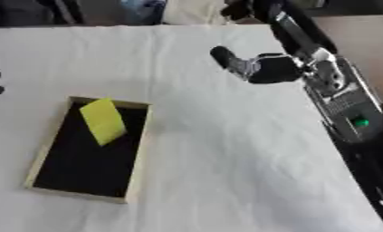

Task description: Pick up objects on the table and place them in the box.

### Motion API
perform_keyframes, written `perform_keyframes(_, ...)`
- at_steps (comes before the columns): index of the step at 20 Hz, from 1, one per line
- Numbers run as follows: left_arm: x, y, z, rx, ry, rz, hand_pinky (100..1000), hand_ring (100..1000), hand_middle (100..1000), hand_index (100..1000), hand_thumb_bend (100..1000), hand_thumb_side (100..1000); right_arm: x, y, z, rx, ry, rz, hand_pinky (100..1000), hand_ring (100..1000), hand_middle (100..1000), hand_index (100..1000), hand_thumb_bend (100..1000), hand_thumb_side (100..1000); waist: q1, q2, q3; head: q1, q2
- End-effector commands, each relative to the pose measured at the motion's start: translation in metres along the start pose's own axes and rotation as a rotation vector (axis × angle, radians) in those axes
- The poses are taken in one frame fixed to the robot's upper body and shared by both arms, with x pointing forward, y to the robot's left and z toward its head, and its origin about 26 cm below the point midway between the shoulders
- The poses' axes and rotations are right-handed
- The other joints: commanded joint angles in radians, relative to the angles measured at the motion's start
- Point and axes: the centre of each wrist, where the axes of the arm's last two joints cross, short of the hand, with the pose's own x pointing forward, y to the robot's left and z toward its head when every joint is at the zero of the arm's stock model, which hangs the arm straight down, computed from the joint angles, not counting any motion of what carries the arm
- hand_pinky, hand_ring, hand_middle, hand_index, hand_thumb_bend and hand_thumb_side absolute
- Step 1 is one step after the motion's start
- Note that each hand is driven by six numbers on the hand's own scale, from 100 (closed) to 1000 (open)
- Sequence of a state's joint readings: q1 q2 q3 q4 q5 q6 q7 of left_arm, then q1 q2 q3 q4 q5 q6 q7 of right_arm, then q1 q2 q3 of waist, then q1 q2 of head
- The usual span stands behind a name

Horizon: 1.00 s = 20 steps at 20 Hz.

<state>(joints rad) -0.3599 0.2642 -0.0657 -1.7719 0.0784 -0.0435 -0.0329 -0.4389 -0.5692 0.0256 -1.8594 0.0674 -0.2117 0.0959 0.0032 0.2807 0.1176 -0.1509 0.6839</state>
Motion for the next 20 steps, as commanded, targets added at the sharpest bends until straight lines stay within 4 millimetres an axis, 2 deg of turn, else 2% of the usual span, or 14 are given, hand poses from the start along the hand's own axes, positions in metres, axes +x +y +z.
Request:
perform_keyframes(1, 0.007, 0.005, -0.002, 0.019, -0.031, -0.009, 808, 837, 791, 900, 379, 642, 0.011, -0.004, 0.005, -0.120, -0.013, -0.048, 767, 770, 842, 988, 315, 424, -0.001, -0.013, 0.000, 0.022, -0.013)
perform_keyframes(7, 0.011, 0.006, -0.002, 0.034, -0.046, -0.017, 807, 829, 783, 898, 380, 640, 0.008, 0.011, 0.029, -0.221, 0.066, -0.138, 759, 763, 835, 990, 279, 447, -0.002, -0.010, -0.016, 0.052, -0.013)
perform_keyframes(10, 0.011, 0.006, 0.000, 0.043, -0.046, -0.020, 809, 831, 786, 899, 380, 640, 0.005, 0.017, 0.037, -0.256, 0.100, -0.166, 757, 762, 835, 990, 271, 449, -0.001, -0.011, -0.034, 0.065, -0.002)
perform_keyframes(20, 0.010, 0.004, 0.006, 0.053, -0.042, -0.028, 806, 833, 787, 894, 379, 636, -0.008, 0.029, 0.061, -0.359, 0.219, -0.203, 748, 752, 825, 984, 241, 460, 0.008, -0.026, -0.074, 0.065, 0.028)
